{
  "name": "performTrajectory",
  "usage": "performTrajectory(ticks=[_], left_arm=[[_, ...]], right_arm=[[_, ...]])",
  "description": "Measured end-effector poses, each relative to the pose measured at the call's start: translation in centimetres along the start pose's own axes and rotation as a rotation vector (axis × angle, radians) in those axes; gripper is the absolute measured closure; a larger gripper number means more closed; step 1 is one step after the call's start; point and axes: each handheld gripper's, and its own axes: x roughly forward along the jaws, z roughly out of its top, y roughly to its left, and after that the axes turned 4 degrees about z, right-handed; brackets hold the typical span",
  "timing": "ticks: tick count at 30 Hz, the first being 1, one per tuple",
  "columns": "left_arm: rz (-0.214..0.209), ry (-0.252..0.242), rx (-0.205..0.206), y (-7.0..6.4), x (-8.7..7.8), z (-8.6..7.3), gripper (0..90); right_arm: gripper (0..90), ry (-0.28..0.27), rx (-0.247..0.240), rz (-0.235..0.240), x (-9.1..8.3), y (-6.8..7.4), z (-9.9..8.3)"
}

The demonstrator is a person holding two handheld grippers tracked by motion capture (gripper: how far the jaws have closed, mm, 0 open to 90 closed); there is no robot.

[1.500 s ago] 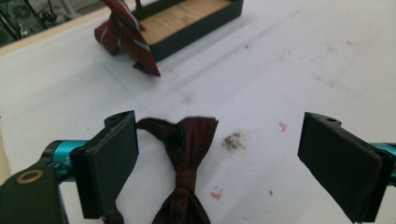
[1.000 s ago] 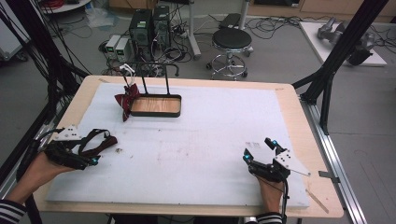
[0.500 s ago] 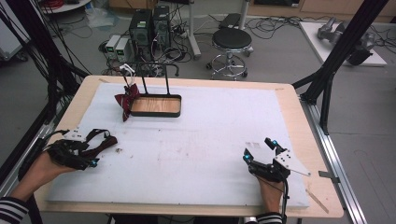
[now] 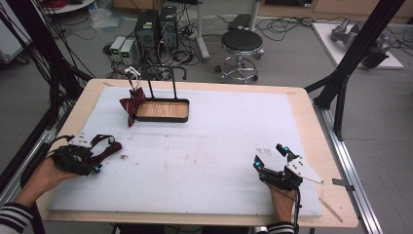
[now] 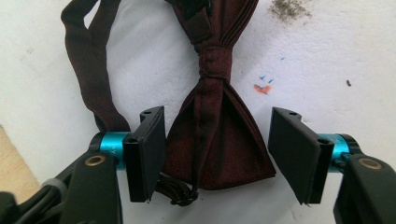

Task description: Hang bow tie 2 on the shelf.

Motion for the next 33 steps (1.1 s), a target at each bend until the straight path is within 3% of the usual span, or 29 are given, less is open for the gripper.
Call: performTrajectory(ticks=[8, 14, 17, 24, 33], left_arm=[[-0.001, 0.018, -0.024, 0.4, 0.1, 0.3, 45.4], [0.0, 0.025, -0.042, 0.8, -0.1, 0.3, 61.5], [-0.011, 0.027, -0.037, 0.7, -0.2, 0.4, 73.8], [-0.02, 0.04, -0.064, 0.9, -0.2, 0.6, 79.6], [-0.019, 0.018, -0.079, 1.0, -0.3, 0.4, 81.6]], right_arm=[[8.8, -0.001, -0.001, 0.0, 0.0, 0.0, 0.0], [8.8, 0.0, 0.0, 0.0, 0.0, 0.0, 0.0], [8.8, -0.001, 0.0, 0.0, 0.0, 0.0, 0.0], [8.8, -0.001, -0.001, 0.001, 0.0, 0.0, 0.0], [8.8, 0.0, 0.0, 0.0, 0.0, 0.0, 0.0]])
